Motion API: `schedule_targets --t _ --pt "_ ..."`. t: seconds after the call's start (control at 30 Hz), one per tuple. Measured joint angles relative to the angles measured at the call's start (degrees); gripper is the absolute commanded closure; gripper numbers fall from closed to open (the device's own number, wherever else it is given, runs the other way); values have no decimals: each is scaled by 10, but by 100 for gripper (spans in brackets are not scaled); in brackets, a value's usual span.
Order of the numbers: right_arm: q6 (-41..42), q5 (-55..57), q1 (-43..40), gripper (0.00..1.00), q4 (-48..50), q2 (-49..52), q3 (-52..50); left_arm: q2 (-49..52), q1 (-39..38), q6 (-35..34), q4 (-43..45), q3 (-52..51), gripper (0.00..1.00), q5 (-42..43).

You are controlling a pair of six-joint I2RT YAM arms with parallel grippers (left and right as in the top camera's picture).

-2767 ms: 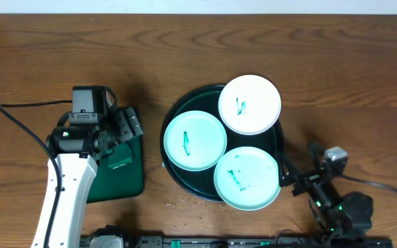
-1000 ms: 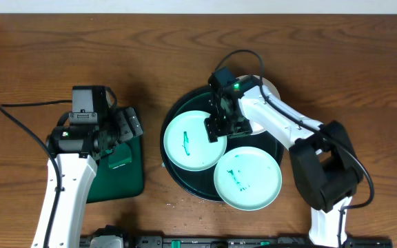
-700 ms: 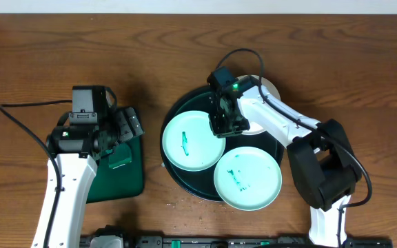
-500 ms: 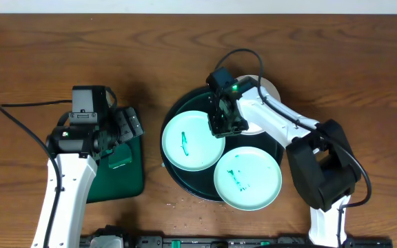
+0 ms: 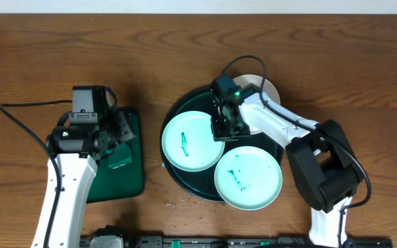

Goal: Clean dirty plates on tray and stack at the side

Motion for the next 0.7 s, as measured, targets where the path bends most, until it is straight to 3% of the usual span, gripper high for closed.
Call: schedule_targets --t 0.33,0.57,0.7 --pt "0 1 0 99 3 -1 -2 10 0 1 2 -5 47 -70" --pt "0 0 0 99 4 -1 -3 114 0 -1 30 -13 46 -97" --pt "0 1 0 99 4 -1 -3 179 0 -6 41 -14 52 -107"
